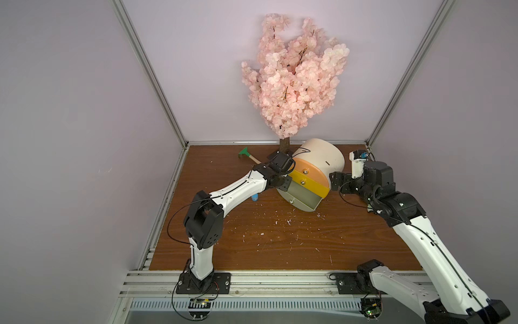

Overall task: Put the paint cans in the drawer according to color
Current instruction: Place the paint can in the drawer.

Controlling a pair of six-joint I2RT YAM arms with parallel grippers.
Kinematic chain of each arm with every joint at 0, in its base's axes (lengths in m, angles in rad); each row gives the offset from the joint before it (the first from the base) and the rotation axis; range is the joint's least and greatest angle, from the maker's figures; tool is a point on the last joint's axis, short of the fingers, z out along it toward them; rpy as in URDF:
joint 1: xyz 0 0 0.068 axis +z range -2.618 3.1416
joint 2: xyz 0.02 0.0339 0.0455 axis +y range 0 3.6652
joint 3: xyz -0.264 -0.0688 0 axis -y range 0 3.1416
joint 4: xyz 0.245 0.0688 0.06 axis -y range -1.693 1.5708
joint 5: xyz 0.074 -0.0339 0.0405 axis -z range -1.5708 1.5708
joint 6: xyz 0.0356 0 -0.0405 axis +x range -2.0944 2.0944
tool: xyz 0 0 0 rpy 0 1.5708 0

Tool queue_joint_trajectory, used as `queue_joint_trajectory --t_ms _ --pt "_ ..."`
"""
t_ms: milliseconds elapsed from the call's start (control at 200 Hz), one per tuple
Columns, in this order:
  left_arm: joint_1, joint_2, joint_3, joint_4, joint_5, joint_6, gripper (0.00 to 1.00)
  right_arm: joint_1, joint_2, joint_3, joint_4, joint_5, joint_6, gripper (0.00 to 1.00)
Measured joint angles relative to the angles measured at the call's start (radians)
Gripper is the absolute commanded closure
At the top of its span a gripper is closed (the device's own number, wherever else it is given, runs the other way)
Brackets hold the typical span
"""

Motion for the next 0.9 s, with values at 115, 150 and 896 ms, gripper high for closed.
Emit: queue_joint_trajectory --t_ms 115,150,896 --pt "-0.004 0.021 0.012 0.019 0.008 0.001 0.69 0.0 0.0 0.0 0.0 0.0 0.0 0.01" --pt "-0.005 0.027 0.012 0.022 0.01 0.002 0.68 0.0 0.0 0.0 0.0 0.0 0.001 0.01" --pt "-0.032 0.091 -0.017 0.117 0.014 -0.013 0.42 0.0 -0.024 0.0 -0.001 0.003 0.011 0.01"
